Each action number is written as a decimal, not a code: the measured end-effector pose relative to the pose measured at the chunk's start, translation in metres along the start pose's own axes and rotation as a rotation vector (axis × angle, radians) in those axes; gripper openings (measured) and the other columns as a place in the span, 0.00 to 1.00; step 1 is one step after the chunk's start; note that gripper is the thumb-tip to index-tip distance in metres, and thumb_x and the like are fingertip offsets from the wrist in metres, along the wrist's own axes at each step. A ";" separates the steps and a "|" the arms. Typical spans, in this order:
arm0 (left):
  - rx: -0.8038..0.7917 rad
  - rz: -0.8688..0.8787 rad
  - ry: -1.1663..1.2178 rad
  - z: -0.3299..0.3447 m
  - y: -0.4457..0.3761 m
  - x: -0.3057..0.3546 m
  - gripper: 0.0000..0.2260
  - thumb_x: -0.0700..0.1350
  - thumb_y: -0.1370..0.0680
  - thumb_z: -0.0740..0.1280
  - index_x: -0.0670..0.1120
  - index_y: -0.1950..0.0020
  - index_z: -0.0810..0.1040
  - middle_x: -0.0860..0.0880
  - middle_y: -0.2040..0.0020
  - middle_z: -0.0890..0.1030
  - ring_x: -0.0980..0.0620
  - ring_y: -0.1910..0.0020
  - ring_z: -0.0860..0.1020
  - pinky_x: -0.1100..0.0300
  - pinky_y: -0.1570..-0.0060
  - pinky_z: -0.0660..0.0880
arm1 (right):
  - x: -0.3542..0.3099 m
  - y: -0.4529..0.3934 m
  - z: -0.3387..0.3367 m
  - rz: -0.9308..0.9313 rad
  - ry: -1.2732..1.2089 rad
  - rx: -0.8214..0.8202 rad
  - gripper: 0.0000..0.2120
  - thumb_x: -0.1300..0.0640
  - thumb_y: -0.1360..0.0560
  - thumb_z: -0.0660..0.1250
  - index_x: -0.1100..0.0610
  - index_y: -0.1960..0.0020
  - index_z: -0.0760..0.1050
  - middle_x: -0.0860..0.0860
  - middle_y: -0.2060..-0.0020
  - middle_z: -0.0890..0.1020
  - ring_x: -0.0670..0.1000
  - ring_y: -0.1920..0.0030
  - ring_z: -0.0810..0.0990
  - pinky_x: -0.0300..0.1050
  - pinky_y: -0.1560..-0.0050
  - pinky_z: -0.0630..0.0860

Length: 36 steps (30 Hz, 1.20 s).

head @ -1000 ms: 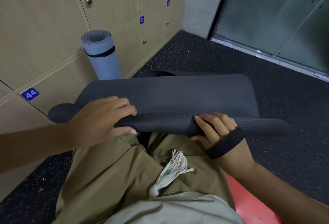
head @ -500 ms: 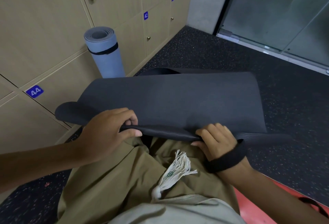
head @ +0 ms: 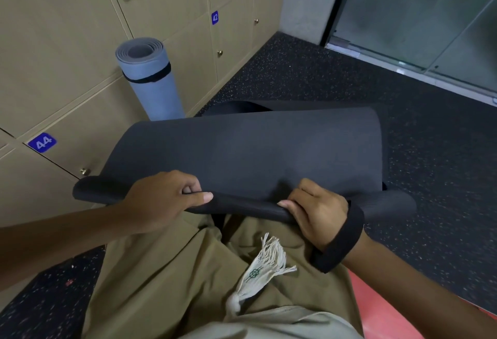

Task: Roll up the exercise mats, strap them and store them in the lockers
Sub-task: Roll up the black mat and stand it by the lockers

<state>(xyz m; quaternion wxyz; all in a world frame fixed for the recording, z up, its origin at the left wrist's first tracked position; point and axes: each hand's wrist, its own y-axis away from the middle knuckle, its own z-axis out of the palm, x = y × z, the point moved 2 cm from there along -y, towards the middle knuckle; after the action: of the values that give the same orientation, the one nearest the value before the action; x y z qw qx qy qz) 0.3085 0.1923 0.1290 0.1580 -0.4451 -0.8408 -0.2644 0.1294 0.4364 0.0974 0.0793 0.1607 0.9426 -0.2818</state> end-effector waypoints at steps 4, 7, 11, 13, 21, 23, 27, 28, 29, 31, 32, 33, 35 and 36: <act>-0.131 0.013 0.183 -0.013 -0.015 -0.004 0.14 0.64 0.28 0.72 0.54 0.61 0.80 0.51 0.66 0.80 0.59 0.69 0.74 0.59 0.59 0.67 | 0.005 -0.013 0.002 0.047 0.054 -0.037 0.18 0.38 0.17 0.53 0.50 0.56 0.69 0.48 0.64 0.78 0.57 0.68 0.80 0.46 0.75 0.74; -0.125 0.077 0.331 -0.013 -0.022 -0.010 0.18 0.63 0.30 0.77 0.51 0.59 0.78 0.48 0.70 0.76 0.55 0.70 0.70 0.58 0.59 0.66 | 0.012 -0.023 0.010 0.153 0.087 -0.056 0.19 0.35 0.22 0.57 0.50 0.59 0.63 0.48 0.71 0.76 0.59 0.73 0.78 0.47 0.75 0.71; -0.067 0.126 0.470 -0.012 -0.024 -0.012 0.12 0.52 0.29 0.79 0.50 0.60 0.78 0.48 0.69 0.79 0.53 0.71 0.69 0.63 0.65 0.67 | 0.028 -0.032 0.023 0.175 0.049 -0.013 0.22 0.37 0.23 0.62 0.54 0.64 0.68 0.51 0.68 0.73 0.57 0.67 0.74 0.48 0.68 0.70; -0.026 0.123 0.515 -0.012 -0.027 -0.015 0.11 0.49 0.30 0.80 0.49 0.59 0.79 0.49 0.68 0.80 0.52 0.70 0.71 0.62 0.65 0.68 | 0.037 -0.035 0.029 0.202 -0.005 -0.018 0.23 0.35 0.25 0.64 0.54 0.65 0.69 0.49 0.65 0.70 0.56 0.65 0.73 0.47 0.64 0.70; 0.100 0.384 0.308 -0.010 -0.023 -0.011 0.07 0.47 0.27 0.79 0.55 0.56 0.82 0.51 0.59 0.79 0.49 0.64 0.73 0.62 0.63 0.69 | 0.044 -0.040 0.035 0.298 -0.168 -0.111 0.24 0.33 0.25 0.63 0.53 0.64 0.68 0.42 0.67 0.67 0.47 0.65 0.67 0.38 0.62 0.59; 0.119 0.456 0.204 -0.011 -0.020 -0.007 0.08 0.53 0.28 0.79 0.57 0.53 0.82 0.54 0.56 0.79 0.50 0.60 0.75 0.68 0.60 0.67 | 0.044 -0.040 0.033 0.319 -0.193 -0.139 0.24 0.31 0.25 0.63 0.52 0.64 0.68 0.41 0.67 0.67 0.46 0.65 0.67 0.39 0.62 0.61; 0.067 0.486 -0.022 -0.008 -0.017 -0.009 0.23 0.70 0.38 0.76 0.58 0.50 0.80 0.63 0.53 0.77 0.58 0.52 0.74 0.65 0.53 0.70 | 0.041 -0.042 0.027 0.337 -0.217 -0.138 0.23 0.31 0.28 0.62 0.50 0.64 0.68 0.42 0.69 0.68 0.41 0.67 0.69 0.38 0.63 0.59; 0.070 0.499 -0.049 -0.008 -0.018 -0.010 0.23 0.71 0.36 0.75 0.58 0.50 0.80 0.62 0.54 0.78 0.57 0.52 0.74 0.63 0.53 0.71 | 0.040 -0.042 0.026 0.338 -0.222 -0.121 0.23 0.31 0.27 0.63 0.50 0.64 0.68 0.42 0.69 0.69 0.40 0.67 0.70 0.37 0.64 0.59; 0.070 0.518 -0.062 -0.007 -0.019 -0.011 0.20 0.70 0.33 0.73 0.58 0.51 0.80 0.62 0.55 0.78 0.57 0.52 0.75 0.62 0.52 0.71 | 0.038 -0.041 0.024 0.331 -0.225 -0.095 0.23 0.32 0.27 0.64 0.50 0.64 0.68 0.42 0.70 0.69 0.42 0.67 0.70 0.37 0.64 0.61; 0.064 0.550 -0.088 -0.006 -0.020 -0.011 0.17 0.69 0.27 0.68 0.56 0.53 0.80 0.61 0.54 0.77 0.57 0.53 0.75 0.60 0.51 0.71 | 0.033 -0.037 0.018 0.275 -0.225 -0.022 0.22 0.35 0.25 0.67 0.52 0.64 0.69 0.43 0.69 0.70 0.46 0.66 0.69 0.34 0.62 0.64; 0.059 0.552 -0.104 -0.006 -0.021 -0.012 0.18 0.68 0.25 0.66 0.55 0.54 0.80 0.61 0.54 0.77 0.57 0.53 0.75 0.60 0.51 0.71 | 0.031 -0.036 0.014 0.218 -0.230 0.013 0.20 0.38 0.24 0.68 0.53 0.63 0.71 0.43 0.68 0.71 0.45 0.65 0.69 0.34 0.61 0.65; 0.051 0.539 -0.109 -0.006 -0.022 -0.012 0.18 0.68 0.24 0.65 0.54 0.56 0.80 0.60 0.54 0.76 0.58 0.54 0.76 0.59 0.51 0.71 | 0.028 -0.033 0.010 0.145 -0.242 0.033 0.19 0.41 0.23 0.68 0.55 0.62 0.73 0.45 0.66 0.73 0.45 0.64 0.70 0.35 0.60 0.67; 0.015 0.499 -0.068 -0.006 -0.025 -0.013 0.19 0.67 0.24 0.64 0.53 0.59 0.79 0.59 0.54 0.77 0.57 0.55 0.77 0.59 0.52 0.71 | 0.025 -0.028 0.002 -0.024 -0.267 0.018 0.17 0.44 0.22 0.70 0.59 0.57 0.80 0.49 0.63 0.77 0.49 0.61 0.75 0.41 0.55 0.73; -0.008 0.480 -0.034 -0.007 -0.028 -0.013 0.18 0.66 0.24 0.65 0.53 0.59 0.79 0.58 0.55 0.77 0.56 0.55 0.78 0.59 0.53 0.71 | 0.025 -0.027 -0.001 -0.100 -0.267 0.003 0.17 0.45 0.23 0.71 0.61 0.54 0.82 0.51 0.60 0.79 0.51 0.59 0.77 0.42 0.53 0.75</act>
<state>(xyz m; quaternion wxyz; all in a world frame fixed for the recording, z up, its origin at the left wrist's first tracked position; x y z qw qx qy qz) 0.2926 0.1665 0.1195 0.2004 -0.6373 -0.7123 -0.2152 0.0968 0.4224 0.1056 0.1897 0.0745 0.9301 -0.3057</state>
